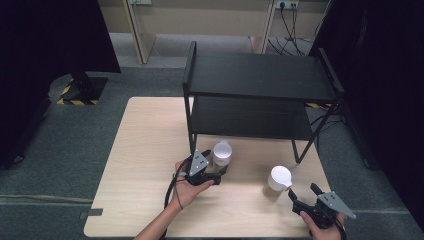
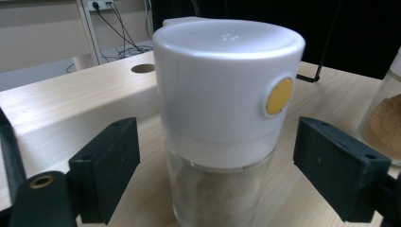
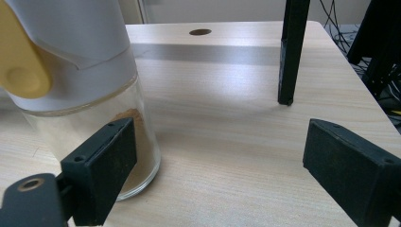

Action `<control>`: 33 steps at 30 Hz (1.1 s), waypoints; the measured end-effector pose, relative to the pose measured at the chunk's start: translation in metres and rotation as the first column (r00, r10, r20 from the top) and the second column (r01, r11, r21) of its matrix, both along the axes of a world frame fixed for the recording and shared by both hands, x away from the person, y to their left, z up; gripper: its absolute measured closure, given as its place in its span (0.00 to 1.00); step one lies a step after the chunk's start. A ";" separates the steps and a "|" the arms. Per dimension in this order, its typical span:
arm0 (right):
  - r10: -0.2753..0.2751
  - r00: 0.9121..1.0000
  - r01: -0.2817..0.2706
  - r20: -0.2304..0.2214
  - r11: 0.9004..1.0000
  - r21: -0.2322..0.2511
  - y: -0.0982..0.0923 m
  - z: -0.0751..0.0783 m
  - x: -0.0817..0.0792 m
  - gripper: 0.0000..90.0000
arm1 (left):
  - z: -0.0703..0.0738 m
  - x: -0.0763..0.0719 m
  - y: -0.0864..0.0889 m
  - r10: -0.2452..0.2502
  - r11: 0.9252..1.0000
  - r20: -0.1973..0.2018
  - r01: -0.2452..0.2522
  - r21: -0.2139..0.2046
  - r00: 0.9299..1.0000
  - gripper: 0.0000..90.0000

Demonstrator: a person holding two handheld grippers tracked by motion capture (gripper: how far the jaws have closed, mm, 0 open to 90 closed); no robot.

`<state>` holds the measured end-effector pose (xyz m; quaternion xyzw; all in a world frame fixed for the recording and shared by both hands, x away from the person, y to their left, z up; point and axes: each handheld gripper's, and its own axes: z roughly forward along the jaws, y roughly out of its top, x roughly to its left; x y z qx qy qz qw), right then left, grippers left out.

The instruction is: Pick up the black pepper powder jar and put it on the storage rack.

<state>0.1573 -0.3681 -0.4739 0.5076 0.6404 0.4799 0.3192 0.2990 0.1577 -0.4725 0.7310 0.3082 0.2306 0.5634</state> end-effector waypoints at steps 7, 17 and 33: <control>-0.001 1.000 0.001 -0.003 1.000 0.006 0.000 0.000 0.000 0.12 | 0.000 0.007 -0.008 -0.003 1.000 -0.009 0.003 0.005 1.000 0.19; 0.001 1.000 -0.001 -0.004 1.000 0.008 -0.001 0.000 0.001 0.12 | -0.002 0.012 -0.013 -0.004 1.000 -0.017 0.004 0.012 1.000 0.24; 0.001 1.000 -0.001 -0.004 1.000 0.010 -0.001 0.000 0.001 0.12 | -0.002 0.012 -0.014 -0.004 1.000 -0.021 0.004 0.023 1.000 0.34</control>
